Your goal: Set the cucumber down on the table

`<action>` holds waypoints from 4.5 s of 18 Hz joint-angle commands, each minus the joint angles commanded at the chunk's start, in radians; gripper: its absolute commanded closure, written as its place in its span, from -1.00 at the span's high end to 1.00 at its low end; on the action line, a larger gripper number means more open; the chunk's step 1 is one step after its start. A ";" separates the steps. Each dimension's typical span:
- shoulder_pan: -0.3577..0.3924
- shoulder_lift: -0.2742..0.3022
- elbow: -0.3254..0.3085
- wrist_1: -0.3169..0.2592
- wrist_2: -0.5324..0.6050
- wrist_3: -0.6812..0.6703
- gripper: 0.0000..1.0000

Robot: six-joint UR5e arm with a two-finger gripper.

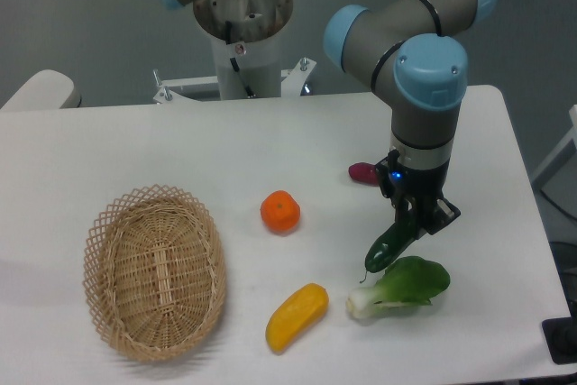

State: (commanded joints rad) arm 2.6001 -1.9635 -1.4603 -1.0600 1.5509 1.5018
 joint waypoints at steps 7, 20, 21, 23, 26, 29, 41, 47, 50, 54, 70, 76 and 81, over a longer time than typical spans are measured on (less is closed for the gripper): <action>0.005 -0.008 -0.015 0.006 0.003 -0.003 -0.85; 0.026 -0.058 -0.080 0.100 0.003 0.130 -0.85; 0.035 -0.057 -0.095 0.101 0.002 0.187 -0.85; 0.046 -0.054 -0.126 0.100 0.003 0.270 -0.85; 0.049 -0.055 -0.182 0.132 0.003 0.327 -0.85; 0.049 -0.060 -0.241 0.193 0.014 0.313 -0.81; 0.038 -0.095 -0.262 0.195 0.012 0.290 -0.77; 0.035 -0.109 -0.255 0.193 0.012 0.265 -0.73; 0.035 -0.109 -0.247 0.193 0.012 0.264 -0.53; 0.034 -0.109 -0.219 0.193 0.014 0.247 0.97; -0.126 -0.037 -0.035 0.176 0.018 -0.172 1.00; -0.186 0.024 -0.014 0.112 0.044 -0.317 1.00; -0.216 0.092 0.017 -0.058 0.066 -0.319 1.00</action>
State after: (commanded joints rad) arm 2.3838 -1.8716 -1.4436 -1.1179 1.6168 1.1827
